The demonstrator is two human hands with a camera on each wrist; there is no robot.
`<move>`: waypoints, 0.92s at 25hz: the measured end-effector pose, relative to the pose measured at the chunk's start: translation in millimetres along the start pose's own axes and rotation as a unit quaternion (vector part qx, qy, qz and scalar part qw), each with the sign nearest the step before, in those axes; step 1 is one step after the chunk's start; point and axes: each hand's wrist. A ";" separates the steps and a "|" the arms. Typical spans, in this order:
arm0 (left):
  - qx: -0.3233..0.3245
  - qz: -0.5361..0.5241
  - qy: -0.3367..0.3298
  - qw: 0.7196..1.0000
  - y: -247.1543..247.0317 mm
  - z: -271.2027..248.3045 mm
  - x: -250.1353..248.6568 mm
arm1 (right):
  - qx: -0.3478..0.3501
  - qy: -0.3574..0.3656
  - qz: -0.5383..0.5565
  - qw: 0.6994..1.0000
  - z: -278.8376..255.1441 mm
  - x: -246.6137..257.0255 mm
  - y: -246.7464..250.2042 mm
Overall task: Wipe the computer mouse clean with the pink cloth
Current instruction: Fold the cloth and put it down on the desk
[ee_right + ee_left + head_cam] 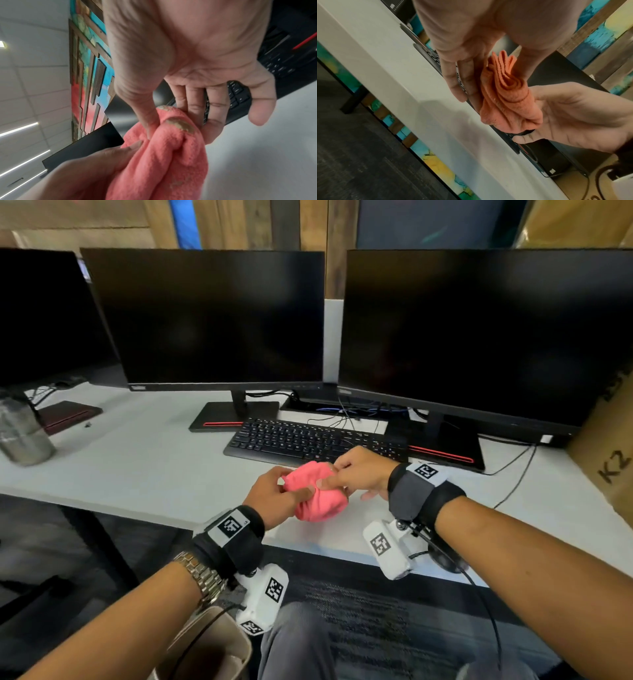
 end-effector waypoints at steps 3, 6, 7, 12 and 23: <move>-0.007 0.051 0.026 0.998 11.2 7.2 14.4 | -0.008 -0.012 0.032 0.999 18.2 1.1 -17.7; -0.026 0.161 0.021 0.986 18.1 11.4 23.2 | -0.025 -0.007 0.043 0.999 33.1 -5.2 -35.4; -0.033 0.192 0.020 0.981 19.4 12.6 24.8 | -0.035 -0.007 0.050 0.998 38.0 -8.3 -39.6; -0.045 0.302 -0.011 0.952 23.9 16.6 30.9 | -0.086 0.026 0.045 0.995 54.6 -11.9 -43.1; -0.080 0.243 0.017 0.967 31.0 15.6 26.9 | -0.062 0.055 0.062 0.995 52.8 -9.8 -29.0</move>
Point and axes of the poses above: each hand's wrist, its own z-axis towards the middle knuckle, its own y-axis out of the back of the hand, x = y × z, and after that the axes turned 15 degrees about z, right-handed
